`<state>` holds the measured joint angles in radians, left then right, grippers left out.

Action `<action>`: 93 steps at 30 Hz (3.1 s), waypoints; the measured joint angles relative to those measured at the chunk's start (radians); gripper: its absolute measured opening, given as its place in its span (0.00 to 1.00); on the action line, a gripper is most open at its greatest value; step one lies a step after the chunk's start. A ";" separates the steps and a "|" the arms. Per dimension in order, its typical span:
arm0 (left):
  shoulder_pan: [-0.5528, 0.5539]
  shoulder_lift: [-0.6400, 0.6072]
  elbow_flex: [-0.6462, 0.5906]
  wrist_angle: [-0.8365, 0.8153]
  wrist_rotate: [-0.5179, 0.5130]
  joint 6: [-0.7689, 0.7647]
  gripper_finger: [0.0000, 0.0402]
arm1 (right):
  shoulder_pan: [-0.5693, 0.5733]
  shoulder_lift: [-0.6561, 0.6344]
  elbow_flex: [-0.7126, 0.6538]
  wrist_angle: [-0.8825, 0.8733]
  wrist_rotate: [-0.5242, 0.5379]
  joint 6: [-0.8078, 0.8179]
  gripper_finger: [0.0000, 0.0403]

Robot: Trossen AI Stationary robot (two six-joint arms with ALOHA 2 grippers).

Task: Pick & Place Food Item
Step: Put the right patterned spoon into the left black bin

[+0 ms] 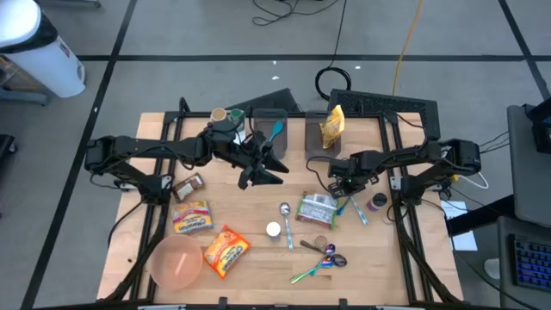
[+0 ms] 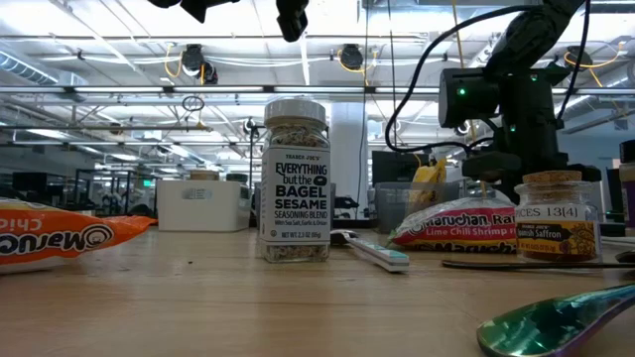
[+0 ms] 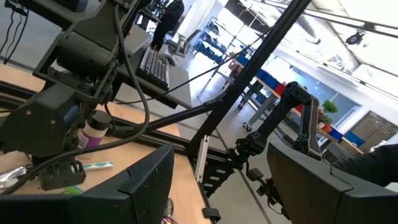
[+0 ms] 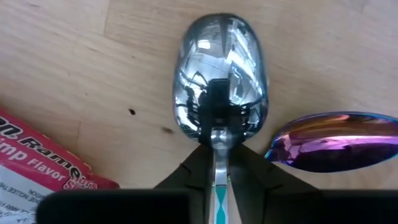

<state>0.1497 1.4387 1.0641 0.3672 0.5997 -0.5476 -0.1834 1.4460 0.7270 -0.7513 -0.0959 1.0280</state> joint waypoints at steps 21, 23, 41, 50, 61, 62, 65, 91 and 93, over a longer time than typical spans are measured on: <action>0.044 0.000 0.000 -0.001 0.007 0.017 0.67 | -0.025 -0.335 0.063 0.349 0.094 -0.034 0.01; 0.064 0.000 0.000 -0.001 0.031 0.001 0.67 | -0.035 -0.388 0.063 0.418 0.097 -0.042 0.01; 0.125 0.000 0.000 0.008 0.144 -0.195 0.67 | -0.049 -0.481 0.063 1.114 0.148 -0.203 0.01; 0.131 0.000 0.000 0.010 0.195 -0.186 0.67 | -0.049 -0.355 0.063 1.335 0.071 -0.226 0.01; 0.185 0.000 0.000 0.001 0.160 -0.192 0.67 | -0.044 -0.261 0.063 1.619 -0.040 -0.222 0.01; 0.185 0.000 0.000 0.000 0.159 -0.192 0.67 | -0.044 -0.258 0.063 1.626 -0.041 -0.222 0.01; 0.177 0.000 0.000 0.000 0.159 -0.192 0.67 | -0.044 -0.244 0.063 1.663 -0.057 -0.226 0.01; 0.117 0.026 0.016 -0.159 -0.133 -0.076 0.56 | -0.053 -0.090 0.250 1.417 -0.063 -0.242 0.01; 0.117 0.026 0.028 -0.162 -0.138 -0.063 0.50 | -0.053 -0.089 0.250 1.412 -0.063 -0.245 0.01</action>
<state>0.2672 1.4647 1.0920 0.2054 0.4616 -0.6106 -0.2363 1.3567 0.9771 0.6609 -0.1588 0.7825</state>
